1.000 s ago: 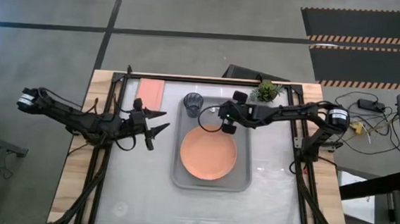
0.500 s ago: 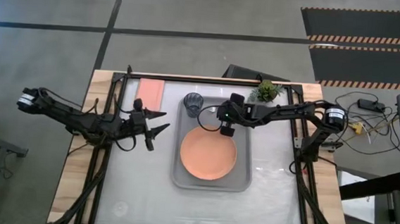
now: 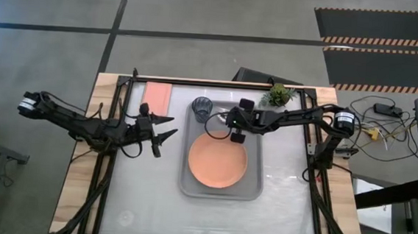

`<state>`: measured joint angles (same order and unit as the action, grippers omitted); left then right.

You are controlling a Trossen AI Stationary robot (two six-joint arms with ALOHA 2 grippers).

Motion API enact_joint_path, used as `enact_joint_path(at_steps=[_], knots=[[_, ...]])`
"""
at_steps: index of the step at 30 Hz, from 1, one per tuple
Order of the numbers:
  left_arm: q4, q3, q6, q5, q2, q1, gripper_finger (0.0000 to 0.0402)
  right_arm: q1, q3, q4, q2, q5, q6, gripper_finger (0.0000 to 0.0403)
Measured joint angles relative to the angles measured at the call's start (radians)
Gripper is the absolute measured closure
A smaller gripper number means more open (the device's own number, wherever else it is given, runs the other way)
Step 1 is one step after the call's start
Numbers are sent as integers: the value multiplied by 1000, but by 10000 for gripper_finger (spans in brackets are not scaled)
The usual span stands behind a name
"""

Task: Pick and place plate/cup/fork/spoon on tray
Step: Put the orange spoon on the gray tray to the bottom of the pink fork

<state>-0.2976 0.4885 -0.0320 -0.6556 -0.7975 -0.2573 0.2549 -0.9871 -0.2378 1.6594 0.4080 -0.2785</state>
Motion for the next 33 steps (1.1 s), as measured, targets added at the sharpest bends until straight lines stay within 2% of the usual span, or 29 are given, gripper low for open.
enact_joint_path(at_steps=[7,11,13,18,21,24,29,33], knots=[[0,0,0,0,0,0,217,-1,0,-2,-2,-17,38,380],[1,-2,0,0,0,0,217,2,-11,-75,-42,-57,33,380],[1,-2,0,0,0,0,217,13,-31,-150,-64,-117,43,382],[1,-3,0,0,0,0,217,82,-75,-308,-102,-406,82,394],[0,-3,0,0,0,0,217,121,-73,-379,-104,-477,96,394],[0,-3,-1,0,0,0,217,148,-46,-342,-104,-443,98,394],[0,-3,-1,0,0,0,217,180,-21,-140,-75,-434,87,394],[0,-3,-1,0,0,0,217,197,-21,-44,-40,-436,53,394]])
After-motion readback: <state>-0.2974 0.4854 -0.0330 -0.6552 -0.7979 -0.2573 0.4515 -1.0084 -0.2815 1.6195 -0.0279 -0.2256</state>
